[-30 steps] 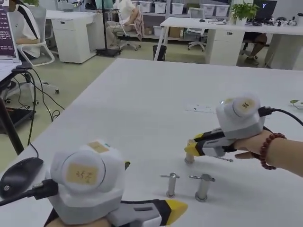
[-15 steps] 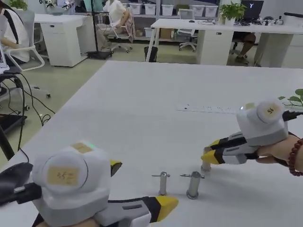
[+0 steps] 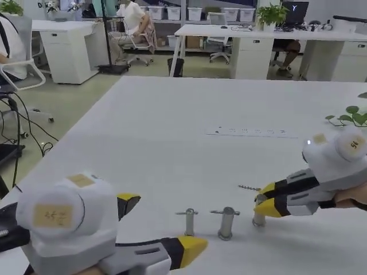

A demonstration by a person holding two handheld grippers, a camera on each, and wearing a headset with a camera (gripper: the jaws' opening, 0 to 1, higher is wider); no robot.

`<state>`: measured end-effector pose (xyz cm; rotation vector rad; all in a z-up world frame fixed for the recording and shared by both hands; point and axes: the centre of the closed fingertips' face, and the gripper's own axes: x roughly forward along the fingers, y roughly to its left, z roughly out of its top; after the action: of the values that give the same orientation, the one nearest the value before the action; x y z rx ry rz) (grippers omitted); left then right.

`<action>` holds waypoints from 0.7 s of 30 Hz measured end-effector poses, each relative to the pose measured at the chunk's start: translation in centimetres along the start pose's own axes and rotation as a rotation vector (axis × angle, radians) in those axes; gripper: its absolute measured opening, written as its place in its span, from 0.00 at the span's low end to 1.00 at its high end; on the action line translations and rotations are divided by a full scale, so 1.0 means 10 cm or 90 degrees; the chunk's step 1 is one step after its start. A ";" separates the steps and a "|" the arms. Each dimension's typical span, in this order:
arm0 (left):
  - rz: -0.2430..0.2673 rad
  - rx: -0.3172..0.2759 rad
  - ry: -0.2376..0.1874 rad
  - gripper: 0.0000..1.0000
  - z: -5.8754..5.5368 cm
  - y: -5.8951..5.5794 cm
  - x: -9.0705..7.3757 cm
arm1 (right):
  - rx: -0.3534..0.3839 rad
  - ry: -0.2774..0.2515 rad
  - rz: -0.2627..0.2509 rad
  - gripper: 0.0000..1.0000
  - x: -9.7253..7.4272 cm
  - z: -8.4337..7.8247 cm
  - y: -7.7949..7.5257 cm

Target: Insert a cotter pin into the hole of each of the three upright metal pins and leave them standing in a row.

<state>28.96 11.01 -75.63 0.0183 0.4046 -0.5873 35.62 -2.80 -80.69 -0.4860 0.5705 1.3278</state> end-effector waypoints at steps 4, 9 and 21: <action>0.001 -0.003 -0.002 0.82 0.00 0.01 -0.01 | -0.012 -0.010 0.036 0.13 -0.01 0.02 0.15; 0.000 0.002 0.003 0.82 -0.02 -0.01 -0.02 | -0.021 -0.016 0.070 0.13 0.00 0.05 0.31; -0.001 0.005 -0.001 0.82 -0.01 -0.05 -0.03 | -0.051 -0.021 0.108 0.13 0.14 0.03 0.51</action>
<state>28.43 10.75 -75.59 0.0252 0.4002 -0.5900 30.88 -0.59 -81.40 -0.4890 0.5420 1.5222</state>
